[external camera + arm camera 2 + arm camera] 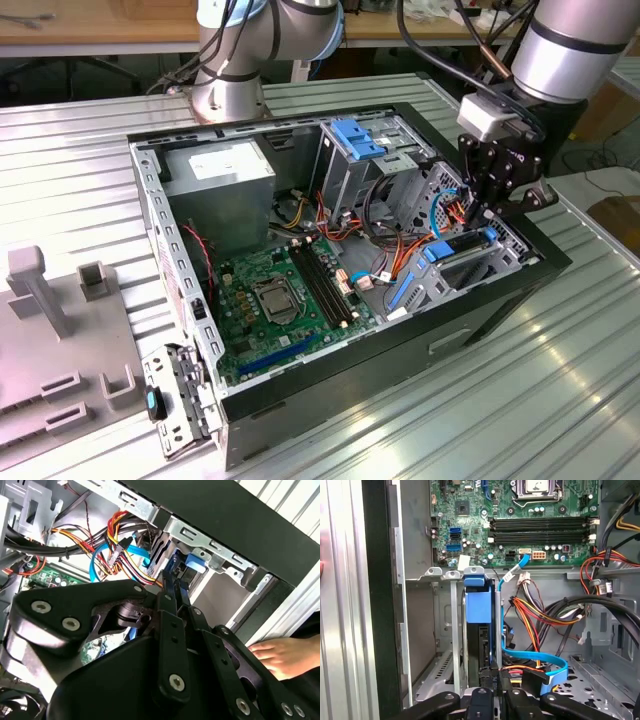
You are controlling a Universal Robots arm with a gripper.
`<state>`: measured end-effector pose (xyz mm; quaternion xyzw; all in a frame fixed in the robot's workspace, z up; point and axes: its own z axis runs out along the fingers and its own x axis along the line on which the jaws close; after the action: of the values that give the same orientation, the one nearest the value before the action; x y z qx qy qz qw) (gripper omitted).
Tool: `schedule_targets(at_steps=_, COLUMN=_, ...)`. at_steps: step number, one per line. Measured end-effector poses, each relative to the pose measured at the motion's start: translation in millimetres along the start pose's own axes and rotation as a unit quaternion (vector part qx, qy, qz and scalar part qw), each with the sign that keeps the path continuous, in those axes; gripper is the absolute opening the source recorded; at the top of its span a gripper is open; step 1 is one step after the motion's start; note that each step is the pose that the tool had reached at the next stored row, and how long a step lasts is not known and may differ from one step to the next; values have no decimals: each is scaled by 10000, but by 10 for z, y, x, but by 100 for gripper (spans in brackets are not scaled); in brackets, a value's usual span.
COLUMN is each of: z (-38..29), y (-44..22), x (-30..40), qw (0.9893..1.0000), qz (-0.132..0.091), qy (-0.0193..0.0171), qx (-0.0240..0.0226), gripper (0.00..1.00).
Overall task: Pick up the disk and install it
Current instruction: 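Insert the first disk wire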
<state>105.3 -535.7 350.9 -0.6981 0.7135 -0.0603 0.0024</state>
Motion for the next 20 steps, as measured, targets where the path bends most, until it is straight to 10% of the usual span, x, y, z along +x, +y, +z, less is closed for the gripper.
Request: schedule_targets(at_steps=20, z=66, y=-8, x=39, qw=10000, qz=-81, qy=-7, qx=6, gripper=17)
